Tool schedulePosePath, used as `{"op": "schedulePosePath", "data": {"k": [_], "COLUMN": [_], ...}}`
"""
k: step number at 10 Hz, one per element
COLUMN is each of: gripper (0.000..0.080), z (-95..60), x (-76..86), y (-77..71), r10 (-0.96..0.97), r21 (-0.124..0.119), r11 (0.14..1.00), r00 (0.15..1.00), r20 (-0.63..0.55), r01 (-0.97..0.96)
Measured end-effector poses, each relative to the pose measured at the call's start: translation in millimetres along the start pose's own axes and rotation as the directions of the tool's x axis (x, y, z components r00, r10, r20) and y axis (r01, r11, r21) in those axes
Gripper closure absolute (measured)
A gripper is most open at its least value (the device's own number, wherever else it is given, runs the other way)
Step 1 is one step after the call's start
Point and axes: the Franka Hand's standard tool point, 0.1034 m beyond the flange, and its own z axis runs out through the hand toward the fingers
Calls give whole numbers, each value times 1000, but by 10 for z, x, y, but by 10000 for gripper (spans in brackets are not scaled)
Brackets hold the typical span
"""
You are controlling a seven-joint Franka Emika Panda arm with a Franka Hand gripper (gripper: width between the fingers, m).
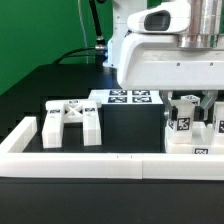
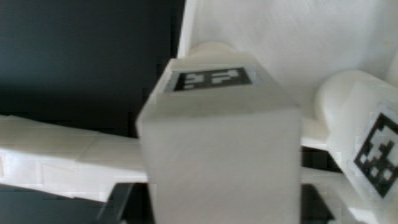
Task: Assemble chair
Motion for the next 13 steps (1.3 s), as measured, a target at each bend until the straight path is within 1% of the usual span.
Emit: {"op": "schedulePosePath", "data": {"k": [2,4,5,6,7,8,11,12,13], "gripper": [512,512,512,511,511,511,511,511,511], "z": [4,7,6,7,11,22,34,38,41], "x": [15,43,43,42,39,34,30,23,15], "y": [3,41,50,71,100,103,73,86,102], "r10": [6,28,112,220,329,418,630,724,784], "r21": [0,-1,1,10,22,26,23,17,12], "r11": [1000,1000,994,975,944,908,776,690,620], "r00": [1000,1000,994,975,944,908,777,690,620], "r20": [-2,-5,-6,-5,-1,4,14,19,21], "r01": [-6,-28,-112,-220,-329,-418,-630,-724,-785]}}
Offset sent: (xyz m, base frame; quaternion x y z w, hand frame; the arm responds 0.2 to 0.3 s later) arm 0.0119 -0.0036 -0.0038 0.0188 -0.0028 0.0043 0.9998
